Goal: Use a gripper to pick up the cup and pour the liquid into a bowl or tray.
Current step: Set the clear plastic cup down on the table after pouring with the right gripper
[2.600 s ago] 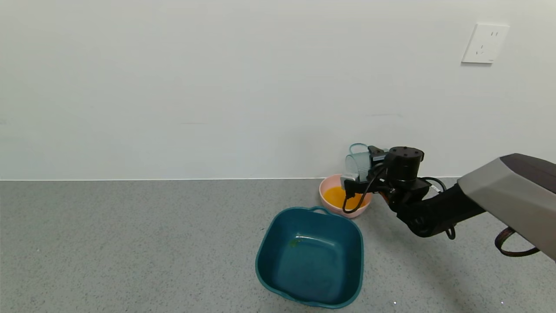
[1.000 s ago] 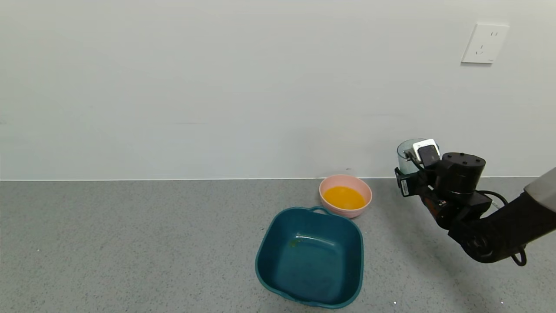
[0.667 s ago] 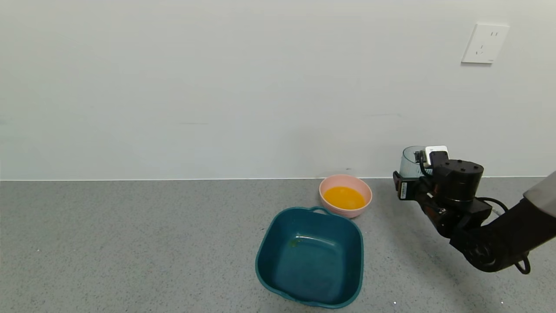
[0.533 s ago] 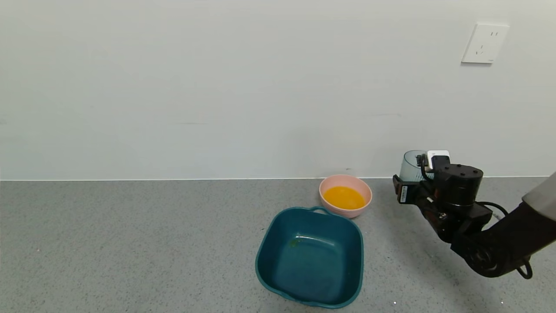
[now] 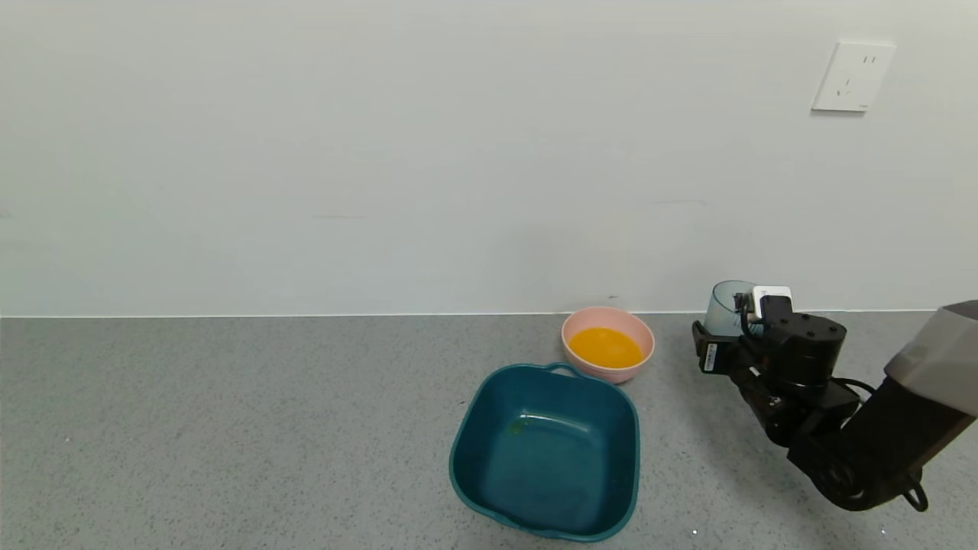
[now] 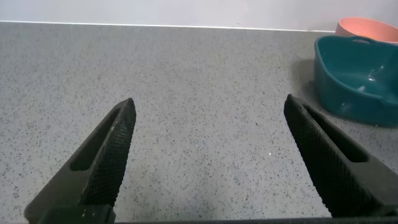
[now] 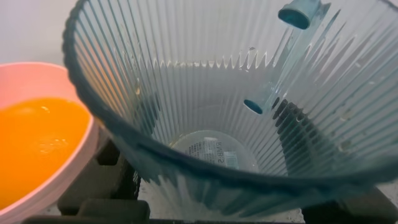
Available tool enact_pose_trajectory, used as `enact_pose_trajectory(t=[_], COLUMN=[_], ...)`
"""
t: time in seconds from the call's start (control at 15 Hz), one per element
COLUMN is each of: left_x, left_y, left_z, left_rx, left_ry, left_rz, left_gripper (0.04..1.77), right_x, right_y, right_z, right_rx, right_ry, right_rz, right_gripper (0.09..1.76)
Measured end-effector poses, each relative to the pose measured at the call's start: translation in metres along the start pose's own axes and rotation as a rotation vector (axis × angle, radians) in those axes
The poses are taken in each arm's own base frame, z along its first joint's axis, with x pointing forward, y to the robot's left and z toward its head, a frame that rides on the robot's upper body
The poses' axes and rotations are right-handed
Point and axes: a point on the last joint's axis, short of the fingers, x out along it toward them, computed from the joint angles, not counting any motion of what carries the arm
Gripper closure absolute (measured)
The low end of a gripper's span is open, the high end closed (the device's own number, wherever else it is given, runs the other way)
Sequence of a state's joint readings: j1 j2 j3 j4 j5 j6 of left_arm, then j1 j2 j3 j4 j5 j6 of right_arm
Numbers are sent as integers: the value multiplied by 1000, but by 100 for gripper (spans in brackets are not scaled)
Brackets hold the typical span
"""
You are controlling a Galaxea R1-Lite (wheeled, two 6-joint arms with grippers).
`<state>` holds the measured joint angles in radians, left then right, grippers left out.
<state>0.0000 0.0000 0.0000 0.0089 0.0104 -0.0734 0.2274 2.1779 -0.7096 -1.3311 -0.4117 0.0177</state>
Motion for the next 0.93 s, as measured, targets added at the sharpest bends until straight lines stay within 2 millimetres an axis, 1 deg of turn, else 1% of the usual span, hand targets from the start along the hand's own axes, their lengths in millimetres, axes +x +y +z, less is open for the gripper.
enact_pose_trajectory(t=[0.27,0.47,0.67,0.93], left_x=[0,0,0,0], left_y=[0,0,0,0], left_z=[0,0,0,0], left_rx=[0,0,0,0], left_ry=[0,0,0,0], left_rz=[0,0,0,0], left_gripper=[9,9,9,9], right_x=[23,43,62,81], right_y=[-16,-29,-34,-35], right_z=[-9,-22,-32,-43], right_rx=[-2,-10,-6,-13], right_ry=[5,21,16,39], right_rz=[-59,-104,-126,-140], right_gripper=[48,48,48,48])
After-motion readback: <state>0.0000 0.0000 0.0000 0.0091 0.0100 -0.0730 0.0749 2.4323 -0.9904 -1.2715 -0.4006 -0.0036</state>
